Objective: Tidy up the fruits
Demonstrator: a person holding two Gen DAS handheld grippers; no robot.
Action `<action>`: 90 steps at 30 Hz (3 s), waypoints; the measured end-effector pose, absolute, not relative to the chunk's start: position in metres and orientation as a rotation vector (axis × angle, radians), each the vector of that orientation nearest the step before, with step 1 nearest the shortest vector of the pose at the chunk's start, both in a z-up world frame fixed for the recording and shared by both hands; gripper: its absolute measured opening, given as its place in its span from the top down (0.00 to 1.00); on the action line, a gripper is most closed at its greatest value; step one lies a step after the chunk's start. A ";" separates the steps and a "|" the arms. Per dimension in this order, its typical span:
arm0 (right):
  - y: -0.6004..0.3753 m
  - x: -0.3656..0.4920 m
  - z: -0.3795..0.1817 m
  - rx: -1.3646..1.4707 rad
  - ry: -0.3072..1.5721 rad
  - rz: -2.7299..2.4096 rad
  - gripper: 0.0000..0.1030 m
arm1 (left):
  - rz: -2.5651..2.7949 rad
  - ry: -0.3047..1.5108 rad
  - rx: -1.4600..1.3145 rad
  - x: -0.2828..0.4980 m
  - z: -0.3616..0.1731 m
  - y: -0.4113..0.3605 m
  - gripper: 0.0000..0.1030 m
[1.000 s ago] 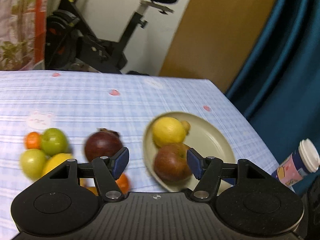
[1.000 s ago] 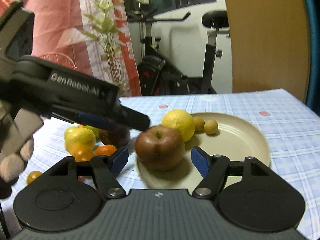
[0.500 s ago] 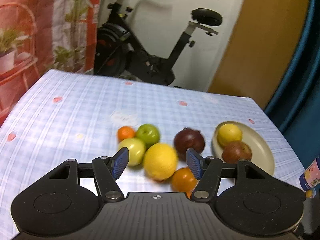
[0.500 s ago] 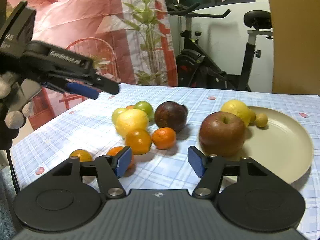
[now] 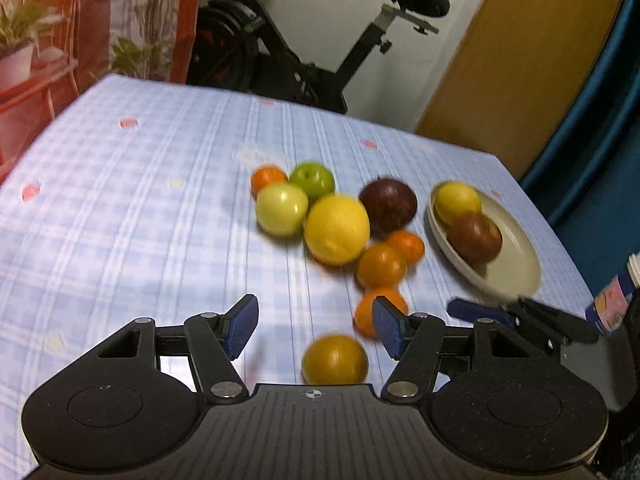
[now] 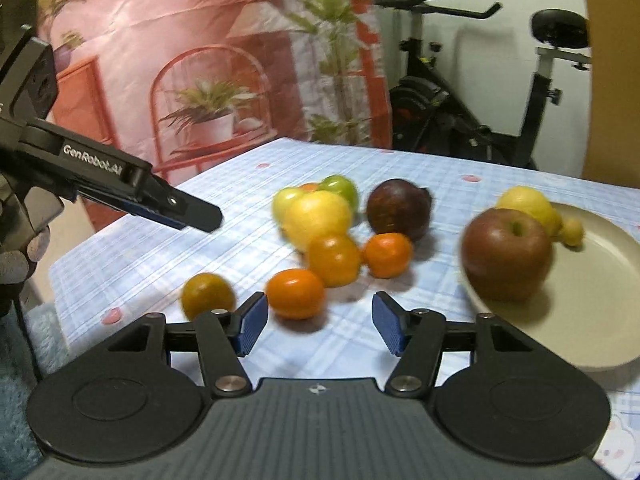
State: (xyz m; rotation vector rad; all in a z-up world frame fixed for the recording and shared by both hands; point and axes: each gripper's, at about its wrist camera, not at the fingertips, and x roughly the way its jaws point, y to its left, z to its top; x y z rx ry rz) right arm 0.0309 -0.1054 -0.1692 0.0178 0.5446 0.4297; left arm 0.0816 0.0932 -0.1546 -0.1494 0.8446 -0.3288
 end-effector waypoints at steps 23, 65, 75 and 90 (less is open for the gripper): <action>-0.078 0.029 -0.177 -0.076 0.614 0.435 0.43 | -0.429 0.872 -0.164 0.066 -0.181 0.087 0.37; -0.128 0.030 -0.156 0.060 0.555 0.276 0.57 | -0.722 0.810 0.005 0.106 -0.155 -0.043 0.57; -0.184 0.023 -0.152 0.139 0.539 0.082 0.57 | -0.796 0.857 0.065 0.123 -0.166 -0.112 0.56; -0.195 0.031 -0.168 0.138 0.553 0.046 0.56 | -0.743 0.875 0.076 0.127 -0.177 -0.111 0.57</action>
